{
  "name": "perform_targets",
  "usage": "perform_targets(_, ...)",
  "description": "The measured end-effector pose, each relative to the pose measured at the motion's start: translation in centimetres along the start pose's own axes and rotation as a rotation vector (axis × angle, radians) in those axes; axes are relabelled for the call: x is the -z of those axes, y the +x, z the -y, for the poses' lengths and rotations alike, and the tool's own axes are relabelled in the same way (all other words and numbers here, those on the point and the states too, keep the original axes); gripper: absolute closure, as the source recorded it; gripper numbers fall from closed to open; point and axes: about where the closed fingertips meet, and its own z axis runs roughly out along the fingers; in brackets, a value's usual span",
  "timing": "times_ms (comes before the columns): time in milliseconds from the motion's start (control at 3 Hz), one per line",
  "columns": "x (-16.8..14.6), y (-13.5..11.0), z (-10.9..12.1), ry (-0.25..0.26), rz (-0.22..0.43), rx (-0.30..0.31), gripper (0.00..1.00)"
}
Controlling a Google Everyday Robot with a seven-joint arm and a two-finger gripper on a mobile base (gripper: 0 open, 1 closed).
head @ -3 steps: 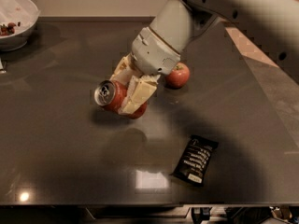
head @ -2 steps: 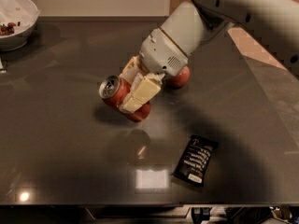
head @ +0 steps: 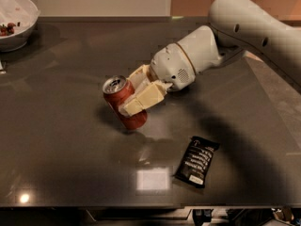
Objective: Place coke can upright
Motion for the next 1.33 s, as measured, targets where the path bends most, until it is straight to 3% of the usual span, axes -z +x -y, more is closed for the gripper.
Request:
perform_targets(333,-0.1,0.0,-0.1,0.004,0.115,0.005,1.00)
perform_targets(1000,-1.1,1.3,0.0,0.015,0.236,0.001,1.00)
perform_targets(1333,-1.3,1.8,-0.1,0.031,0.272,0.011,0.82)
